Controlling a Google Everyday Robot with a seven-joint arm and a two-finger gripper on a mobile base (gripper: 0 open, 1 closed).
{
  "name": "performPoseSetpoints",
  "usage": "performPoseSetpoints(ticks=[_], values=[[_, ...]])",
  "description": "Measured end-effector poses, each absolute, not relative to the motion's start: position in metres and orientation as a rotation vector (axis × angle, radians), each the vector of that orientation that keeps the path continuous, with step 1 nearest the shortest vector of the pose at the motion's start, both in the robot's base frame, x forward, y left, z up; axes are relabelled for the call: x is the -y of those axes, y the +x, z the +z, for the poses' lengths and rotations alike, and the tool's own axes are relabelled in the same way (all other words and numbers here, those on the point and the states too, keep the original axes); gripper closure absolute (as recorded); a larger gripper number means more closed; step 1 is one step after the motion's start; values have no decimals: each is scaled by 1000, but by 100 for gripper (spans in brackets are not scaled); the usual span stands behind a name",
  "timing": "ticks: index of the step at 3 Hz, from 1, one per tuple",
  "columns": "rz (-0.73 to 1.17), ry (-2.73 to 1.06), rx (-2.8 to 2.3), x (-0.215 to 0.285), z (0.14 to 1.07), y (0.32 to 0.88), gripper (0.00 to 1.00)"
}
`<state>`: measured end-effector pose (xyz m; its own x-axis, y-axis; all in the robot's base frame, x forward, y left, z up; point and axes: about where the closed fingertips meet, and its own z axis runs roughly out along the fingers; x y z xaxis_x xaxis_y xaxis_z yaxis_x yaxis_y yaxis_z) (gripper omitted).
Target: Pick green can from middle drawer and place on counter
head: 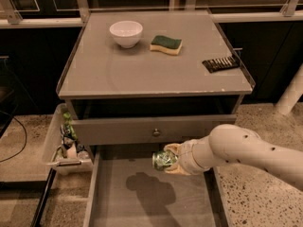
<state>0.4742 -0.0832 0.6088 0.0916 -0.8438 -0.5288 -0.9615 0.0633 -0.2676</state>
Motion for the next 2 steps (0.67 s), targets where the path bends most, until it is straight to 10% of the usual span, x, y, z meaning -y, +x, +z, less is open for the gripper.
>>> performPoseSetpoints(ticks=[2], values=[[96,-1849,-1585,67,719,476,100]])
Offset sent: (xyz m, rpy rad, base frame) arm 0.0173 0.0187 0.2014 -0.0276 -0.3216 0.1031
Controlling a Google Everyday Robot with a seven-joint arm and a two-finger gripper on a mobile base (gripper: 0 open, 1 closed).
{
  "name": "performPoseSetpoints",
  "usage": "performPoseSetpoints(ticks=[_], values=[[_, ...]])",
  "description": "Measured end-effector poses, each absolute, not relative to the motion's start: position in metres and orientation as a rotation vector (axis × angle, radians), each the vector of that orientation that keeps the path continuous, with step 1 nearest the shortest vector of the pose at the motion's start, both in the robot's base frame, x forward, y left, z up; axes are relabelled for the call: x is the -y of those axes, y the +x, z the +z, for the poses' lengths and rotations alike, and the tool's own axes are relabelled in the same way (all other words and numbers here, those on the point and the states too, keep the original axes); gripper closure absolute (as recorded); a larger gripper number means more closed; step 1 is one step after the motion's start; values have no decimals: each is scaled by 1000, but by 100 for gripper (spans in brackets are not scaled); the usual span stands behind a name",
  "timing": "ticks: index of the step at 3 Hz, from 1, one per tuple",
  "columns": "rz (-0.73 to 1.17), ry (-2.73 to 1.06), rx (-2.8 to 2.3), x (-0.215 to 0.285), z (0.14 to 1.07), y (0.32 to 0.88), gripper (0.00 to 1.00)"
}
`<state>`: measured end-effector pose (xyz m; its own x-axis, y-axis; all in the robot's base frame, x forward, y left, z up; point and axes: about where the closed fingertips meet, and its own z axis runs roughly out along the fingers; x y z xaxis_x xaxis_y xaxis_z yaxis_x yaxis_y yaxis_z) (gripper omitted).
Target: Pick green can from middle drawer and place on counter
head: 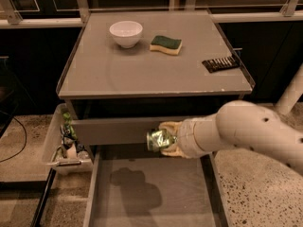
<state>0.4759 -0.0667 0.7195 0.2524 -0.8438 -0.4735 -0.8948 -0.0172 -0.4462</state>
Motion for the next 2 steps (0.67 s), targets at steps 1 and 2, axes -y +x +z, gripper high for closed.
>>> performPoseSetpoints(ticks=[1,2], values=[[49,-1832,-1528,69,785,496,100],[-3,-1753,-1487,85,880,542,100]])
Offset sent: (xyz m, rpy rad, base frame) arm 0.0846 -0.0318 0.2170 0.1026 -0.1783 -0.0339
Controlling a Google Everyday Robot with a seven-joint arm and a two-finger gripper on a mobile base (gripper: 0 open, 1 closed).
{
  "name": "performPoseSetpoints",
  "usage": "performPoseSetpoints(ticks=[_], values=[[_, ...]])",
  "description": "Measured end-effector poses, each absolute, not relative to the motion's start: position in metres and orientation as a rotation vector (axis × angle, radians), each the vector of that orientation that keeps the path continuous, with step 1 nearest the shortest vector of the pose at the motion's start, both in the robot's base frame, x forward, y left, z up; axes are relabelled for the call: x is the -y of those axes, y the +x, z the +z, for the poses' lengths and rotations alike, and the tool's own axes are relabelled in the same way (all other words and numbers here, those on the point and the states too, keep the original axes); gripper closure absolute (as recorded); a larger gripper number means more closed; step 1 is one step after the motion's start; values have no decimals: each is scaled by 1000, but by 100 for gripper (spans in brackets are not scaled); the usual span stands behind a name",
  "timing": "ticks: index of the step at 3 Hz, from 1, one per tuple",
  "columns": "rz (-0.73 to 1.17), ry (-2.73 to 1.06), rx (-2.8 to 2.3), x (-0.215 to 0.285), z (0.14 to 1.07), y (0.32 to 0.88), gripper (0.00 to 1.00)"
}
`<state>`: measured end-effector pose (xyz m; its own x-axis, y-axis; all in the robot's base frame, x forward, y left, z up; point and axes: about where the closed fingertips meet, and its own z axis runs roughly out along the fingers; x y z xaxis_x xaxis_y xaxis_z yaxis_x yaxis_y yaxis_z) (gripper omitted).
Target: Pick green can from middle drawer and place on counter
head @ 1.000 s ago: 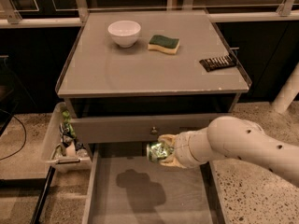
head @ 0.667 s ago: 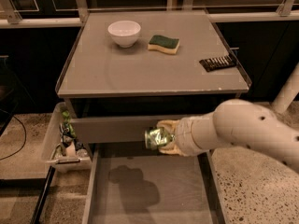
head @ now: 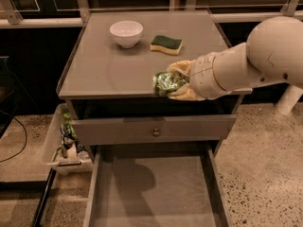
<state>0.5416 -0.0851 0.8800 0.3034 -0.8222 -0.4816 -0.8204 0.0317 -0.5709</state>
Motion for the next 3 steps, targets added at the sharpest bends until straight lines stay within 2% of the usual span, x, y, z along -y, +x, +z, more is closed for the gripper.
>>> performPoseSetpoints(ticks=[1,3], values=[[-3,-1752,-1484,85,881,541,100],[82,-1737,-1400,77,892,600,100]])
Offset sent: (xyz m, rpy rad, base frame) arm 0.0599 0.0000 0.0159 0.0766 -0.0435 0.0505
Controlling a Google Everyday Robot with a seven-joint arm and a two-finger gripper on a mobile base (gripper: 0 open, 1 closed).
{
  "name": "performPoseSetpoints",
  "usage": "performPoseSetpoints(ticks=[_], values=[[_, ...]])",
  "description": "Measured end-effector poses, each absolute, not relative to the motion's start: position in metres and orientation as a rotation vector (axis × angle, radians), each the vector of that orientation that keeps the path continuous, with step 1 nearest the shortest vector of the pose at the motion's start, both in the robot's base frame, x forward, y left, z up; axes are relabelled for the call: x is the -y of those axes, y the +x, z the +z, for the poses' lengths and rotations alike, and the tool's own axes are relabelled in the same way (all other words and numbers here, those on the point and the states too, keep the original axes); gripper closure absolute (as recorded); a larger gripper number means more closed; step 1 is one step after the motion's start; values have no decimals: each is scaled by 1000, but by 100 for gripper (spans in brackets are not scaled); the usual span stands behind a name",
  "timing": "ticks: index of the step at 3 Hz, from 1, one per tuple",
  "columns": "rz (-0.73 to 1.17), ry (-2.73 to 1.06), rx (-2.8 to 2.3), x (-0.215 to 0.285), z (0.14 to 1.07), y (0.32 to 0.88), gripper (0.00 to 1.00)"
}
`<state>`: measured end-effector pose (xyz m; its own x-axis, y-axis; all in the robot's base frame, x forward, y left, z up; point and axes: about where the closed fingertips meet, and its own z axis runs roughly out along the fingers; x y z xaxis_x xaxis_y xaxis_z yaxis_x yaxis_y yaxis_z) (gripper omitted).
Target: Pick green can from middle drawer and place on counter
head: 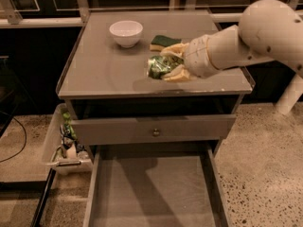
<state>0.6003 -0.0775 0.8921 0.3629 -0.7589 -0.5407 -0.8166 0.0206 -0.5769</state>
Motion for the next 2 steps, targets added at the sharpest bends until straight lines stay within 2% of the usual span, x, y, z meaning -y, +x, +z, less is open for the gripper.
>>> performPoseSetpoints(ticks=[2], values=[[190,-1679,-1380,74,900,676,100]])
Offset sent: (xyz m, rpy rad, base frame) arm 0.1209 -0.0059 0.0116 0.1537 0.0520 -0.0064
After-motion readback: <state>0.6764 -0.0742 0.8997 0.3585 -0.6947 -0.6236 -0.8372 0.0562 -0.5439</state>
